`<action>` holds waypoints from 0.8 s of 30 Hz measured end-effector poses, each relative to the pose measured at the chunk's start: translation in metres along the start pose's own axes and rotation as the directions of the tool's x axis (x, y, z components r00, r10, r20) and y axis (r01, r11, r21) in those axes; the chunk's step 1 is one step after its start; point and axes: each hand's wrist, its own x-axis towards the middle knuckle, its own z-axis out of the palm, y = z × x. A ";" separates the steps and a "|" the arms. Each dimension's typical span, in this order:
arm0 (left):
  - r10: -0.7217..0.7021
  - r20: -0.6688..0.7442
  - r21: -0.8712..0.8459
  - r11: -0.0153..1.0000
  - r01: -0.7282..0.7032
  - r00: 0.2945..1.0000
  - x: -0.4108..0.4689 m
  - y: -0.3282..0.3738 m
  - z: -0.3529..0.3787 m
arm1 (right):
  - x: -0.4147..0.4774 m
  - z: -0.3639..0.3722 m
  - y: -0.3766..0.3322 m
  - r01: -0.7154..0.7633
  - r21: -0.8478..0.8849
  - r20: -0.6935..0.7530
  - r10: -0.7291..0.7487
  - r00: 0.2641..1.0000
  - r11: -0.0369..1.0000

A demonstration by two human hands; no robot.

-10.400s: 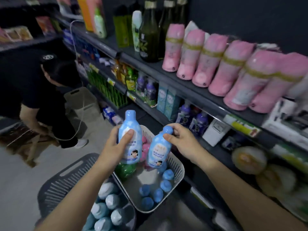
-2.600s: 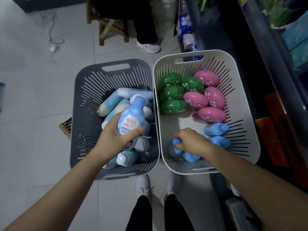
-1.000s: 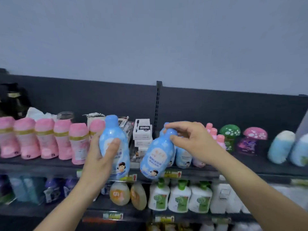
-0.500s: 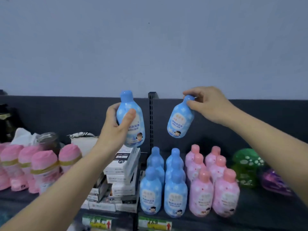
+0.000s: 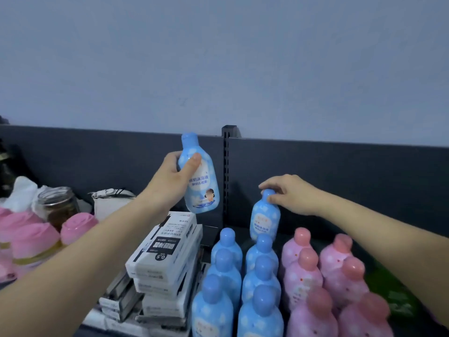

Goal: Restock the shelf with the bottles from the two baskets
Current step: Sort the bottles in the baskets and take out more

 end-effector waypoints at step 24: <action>-0.371 0.443 0.674 0.738 -0.030 0.816 0.063 -0.075 0.075 | 0.021 0.027 0.033 -0.181 -0.014 0.118 0.181 0.976 0.983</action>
